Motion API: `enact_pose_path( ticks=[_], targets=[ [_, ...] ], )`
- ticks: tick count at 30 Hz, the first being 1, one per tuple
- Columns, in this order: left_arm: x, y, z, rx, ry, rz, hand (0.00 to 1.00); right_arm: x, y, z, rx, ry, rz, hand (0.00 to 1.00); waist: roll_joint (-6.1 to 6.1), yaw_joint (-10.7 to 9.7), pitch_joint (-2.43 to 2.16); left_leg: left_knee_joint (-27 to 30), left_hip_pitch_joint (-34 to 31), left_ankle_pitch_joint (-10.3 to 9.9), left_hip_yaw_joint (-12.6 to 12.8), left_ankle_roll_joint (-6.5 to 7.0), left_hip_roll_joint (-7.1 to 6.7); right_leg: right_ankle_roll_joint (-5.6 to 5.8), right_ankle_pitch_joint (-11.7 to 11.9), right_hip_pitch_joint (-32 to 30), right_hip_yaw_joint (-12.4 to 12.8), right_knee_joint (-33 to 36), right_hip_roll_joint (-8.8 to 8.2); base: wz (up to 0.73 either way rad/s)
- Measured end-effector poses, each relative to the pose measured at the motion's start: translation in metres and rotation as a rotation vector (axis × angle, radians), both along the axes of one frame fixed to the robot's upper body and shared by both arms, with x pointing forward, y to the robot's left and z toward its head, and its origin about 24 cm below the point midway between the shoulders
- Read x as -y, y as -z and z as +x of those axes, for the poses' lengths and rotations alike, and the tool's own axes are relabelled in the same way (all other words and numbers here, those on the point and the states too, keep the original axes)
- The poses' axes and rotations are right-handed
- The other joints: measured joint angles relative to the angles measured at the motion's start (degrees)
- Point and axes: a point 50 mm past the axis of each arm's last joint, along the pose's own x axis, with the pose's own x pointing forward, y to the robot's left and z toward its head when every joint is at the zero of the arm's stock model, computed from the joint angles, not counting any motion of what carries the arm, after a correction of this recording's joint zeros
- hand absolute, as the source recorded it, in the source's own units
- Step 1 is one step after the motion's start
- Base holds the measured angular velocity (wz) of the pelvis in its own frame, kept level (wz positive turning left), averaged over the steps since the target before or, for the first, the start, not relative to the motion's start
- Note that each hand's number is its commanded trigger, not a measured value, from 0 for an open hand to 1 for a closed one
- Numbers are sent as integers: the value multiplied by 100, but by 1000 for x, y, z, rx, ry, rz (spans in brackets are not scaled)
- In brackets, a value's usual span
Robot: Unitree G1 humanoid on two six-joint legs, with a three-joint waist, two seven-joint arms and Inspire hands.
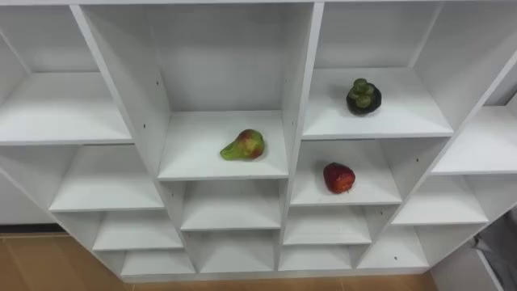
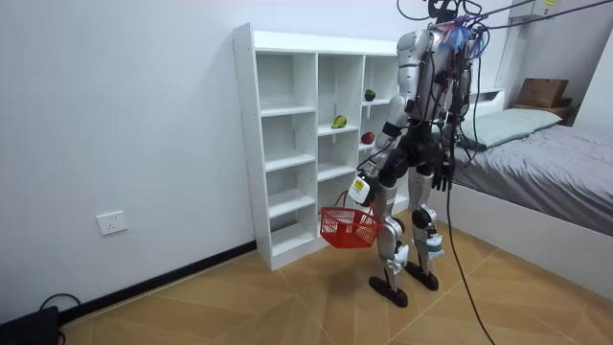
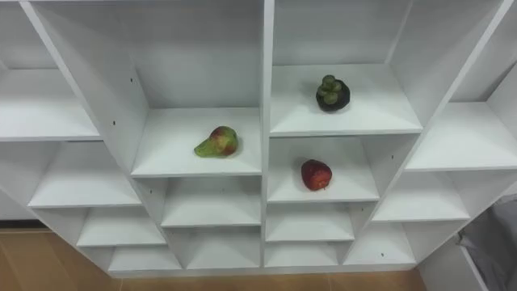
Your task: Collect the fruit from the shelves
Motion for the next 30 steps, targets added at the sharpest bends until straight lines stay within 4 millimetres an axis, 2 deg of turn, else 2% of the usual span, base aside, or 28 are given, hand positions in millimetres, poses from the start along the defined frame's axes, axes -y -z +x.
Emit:
enact_pose_path(
  ticks=[20,30],
  targets=[
    [0,0,0,-4,5,4,100,2,-1,6,26,-4,-30,0,-13,8,-8,9,-48,0,0,1,3,-1,0,-47,0,16,1,0],
    [0,0,3,11,5,2,100,7,-3,13,92,38,-92,0,29,-3,-3,-4,-56,0,-14,0,1,-1,1,-56,-4,13,2,0]
  ],
)
